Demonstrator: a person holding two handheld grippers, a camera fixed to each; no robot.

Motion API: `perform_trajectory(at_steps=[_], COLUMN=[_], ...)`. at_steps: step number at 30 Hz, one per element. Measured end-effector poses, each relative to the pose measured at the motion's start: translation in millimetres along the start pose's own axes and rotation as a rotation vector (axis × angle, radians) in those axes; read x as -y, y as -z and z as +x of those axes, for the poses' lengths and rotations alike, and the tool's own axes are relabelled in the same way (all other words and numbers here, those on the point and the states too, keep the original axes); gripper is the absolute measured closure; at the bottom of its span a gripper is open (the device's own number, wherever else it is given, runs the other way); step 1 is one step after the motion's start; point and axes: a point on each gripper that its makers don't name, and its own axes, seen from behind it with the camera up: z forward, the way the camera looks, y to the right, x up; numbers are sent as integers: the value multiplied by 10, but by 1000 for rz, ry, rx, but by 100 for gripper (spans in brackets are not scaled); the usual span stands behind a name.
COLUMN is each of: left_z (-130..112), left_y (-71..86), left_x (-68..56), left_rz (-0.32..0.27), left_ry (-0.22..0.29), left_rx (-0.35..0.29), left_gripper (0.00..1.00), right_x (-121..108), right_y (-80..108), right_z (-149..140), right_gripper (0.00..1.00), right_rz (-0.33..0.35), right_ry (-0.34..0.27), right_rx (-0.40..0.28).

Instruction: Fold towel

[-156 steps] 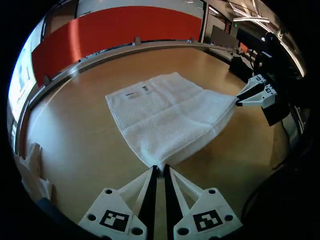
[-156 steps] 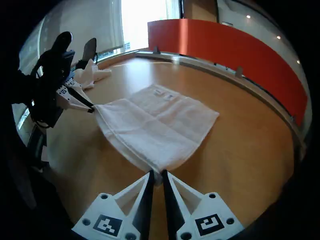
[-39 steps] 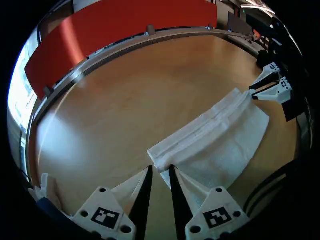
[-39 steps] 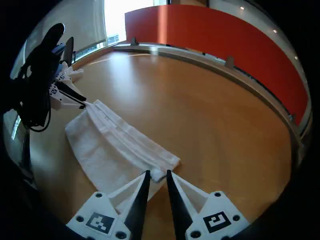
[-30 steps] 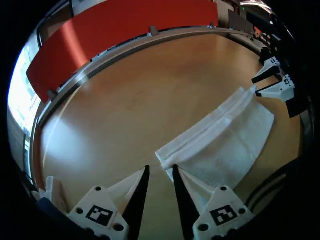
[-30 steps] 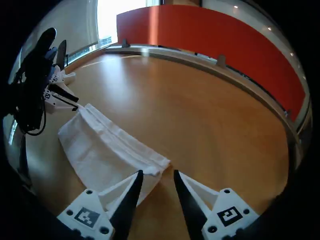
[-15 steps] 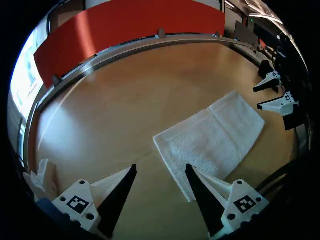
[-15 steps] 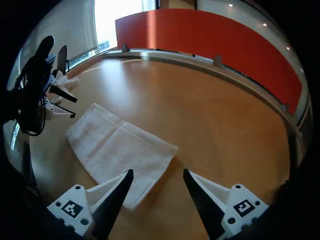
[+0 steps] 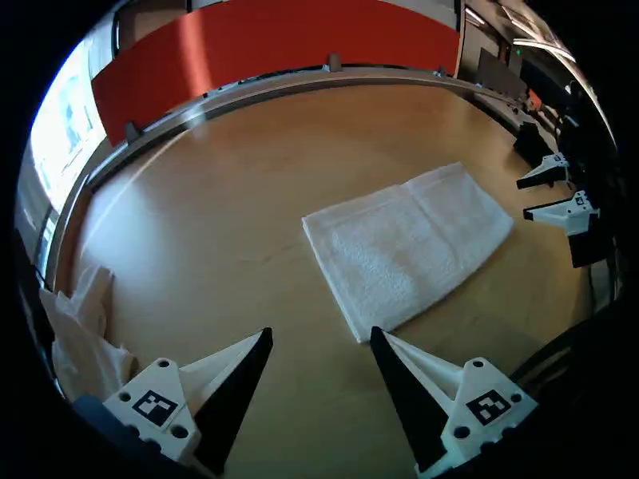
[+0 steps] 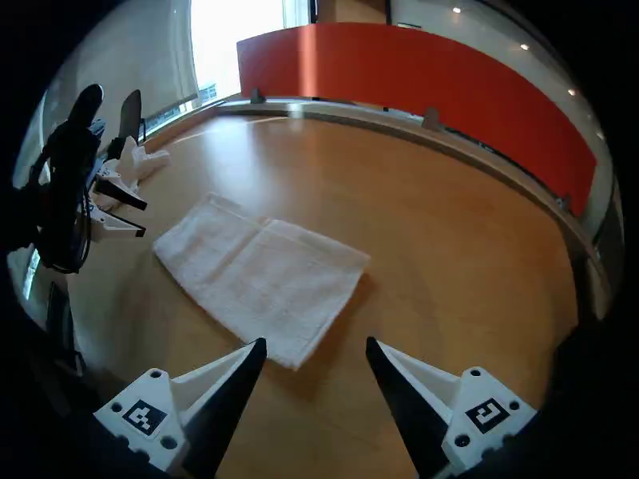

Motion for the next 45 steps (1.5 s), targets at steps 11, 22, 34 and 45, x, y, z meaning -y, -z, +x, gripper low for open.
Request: perform_trajectory(at_steps=[11,22,34,45], left_z=[-258,-490,-940,-1177], left_y=[151,379,701,880], left_x=[-86,-46,2,49], left_rz=[4,45,111,153], left_ry=[44,124,252,298], left_rx=[7,-24,-42,-36], left_gripper=[9,9,9,9], right_x=[75,82,79,63], right_y=[116,17,-133,-191], right_z=[-148,-165,-201,-325], right_gripper=[4,4,13,44], right_rz=[2,47,100,136], right_ry=[-3,59,162,202], right_rx=[7,22,67,134])
